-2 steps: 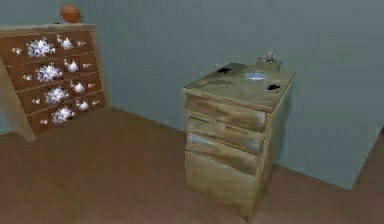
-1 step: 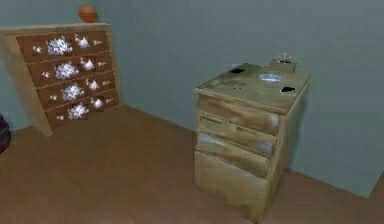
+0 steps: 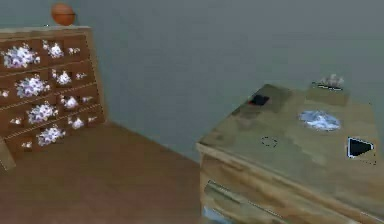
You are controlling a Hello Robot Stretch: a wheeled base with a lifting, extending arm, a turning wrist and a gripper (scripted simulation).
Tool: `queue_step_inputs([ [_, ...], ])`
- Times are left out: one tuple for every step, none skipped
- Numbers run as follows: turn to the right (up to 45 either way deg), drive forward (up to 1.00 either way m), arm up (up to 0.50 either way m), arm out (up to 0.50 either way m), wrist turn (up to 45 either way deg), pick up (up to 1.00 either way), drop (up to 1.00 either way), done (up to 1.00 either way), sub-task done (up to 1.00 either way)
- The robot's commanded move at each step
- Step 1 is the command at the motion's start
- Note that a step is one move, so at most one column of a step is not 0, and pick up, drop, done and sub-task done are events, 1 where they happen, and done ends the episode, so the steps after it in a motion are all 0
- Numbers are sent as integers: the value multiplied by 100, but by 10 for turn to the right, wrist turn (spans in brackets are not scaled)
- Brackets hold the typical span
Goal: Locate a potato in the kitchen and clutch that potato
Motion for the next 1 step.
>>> queue_step_inputs([
  [450, 0, 0, 0, 0, 0, 0, 0, 0],
])
